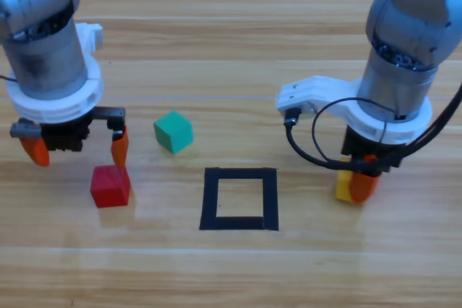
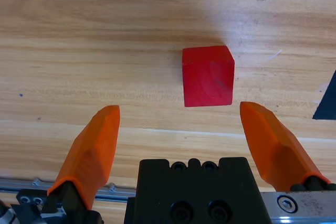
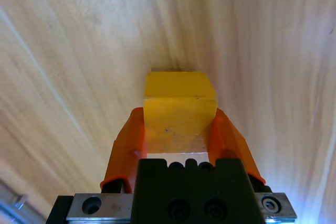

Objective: Stack the blocks in the rectangular block: red at the bottom, yellow in the middle, green on top

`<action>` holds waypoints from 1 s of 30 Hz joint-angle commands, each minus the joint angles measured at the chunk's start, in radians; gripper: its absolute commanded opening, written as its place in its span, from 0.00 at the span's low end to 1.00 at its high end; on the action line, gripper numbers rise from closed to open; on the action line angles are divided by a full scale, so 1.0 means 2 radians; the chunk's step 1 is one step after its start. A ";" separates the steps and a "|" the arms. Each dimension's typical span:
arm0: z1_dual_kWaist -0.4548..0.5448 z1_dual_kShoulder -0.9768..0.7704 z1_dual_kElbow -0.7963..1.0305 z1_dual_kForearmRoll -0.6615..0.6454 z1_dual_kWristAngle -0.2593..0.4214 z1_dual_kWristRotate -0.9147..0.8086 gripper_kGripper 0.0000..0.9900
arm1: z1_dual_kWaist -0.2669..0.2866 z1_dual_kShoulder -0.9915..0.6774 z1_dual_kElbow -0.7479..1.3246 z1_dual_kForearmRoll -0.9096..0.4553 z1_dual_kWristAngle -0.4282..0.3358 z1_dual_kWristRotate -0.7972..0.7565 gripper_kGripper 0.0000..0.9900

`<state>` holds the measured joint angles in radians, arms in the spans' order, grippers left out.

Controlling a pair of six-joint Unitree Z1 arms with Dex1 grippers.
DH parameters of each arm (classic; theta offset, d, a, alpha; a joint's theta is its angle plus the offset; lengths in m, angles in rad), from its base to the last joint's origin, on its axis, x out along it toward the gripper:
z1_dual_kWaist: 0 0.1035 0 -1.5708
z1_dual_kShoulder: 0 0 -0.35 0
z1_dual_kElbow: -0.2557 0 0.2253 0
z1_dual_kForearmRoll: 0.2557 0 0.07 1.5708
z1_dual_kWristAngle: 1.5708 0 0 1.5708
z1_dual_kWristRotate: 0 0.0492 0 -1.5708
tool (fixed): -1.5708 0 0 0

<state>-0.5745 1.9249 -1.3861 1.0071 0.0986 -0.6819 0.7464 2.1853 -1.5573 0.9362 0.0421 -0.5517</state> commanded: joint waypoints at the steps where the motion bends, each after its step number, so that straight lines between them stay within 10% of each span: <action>1: -0.015 0.029 -0.013 -0.007 -0.019 -0.026 0.98 | -0.015 -0.066 -0.021 0.051 0.004 0.056 0.00; 30: -0.015 0.048 0.083 -0.129 -0.028 -0.059 0.91 | 0.022 -0.073 -0.009 0.065 0.041 0.142 0.00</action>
<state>-0.5905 2.0026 -1.2464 0.7694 0.0404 -0.8000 0.7587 2.0362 -1.6025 1.0708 0.1290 -0.2777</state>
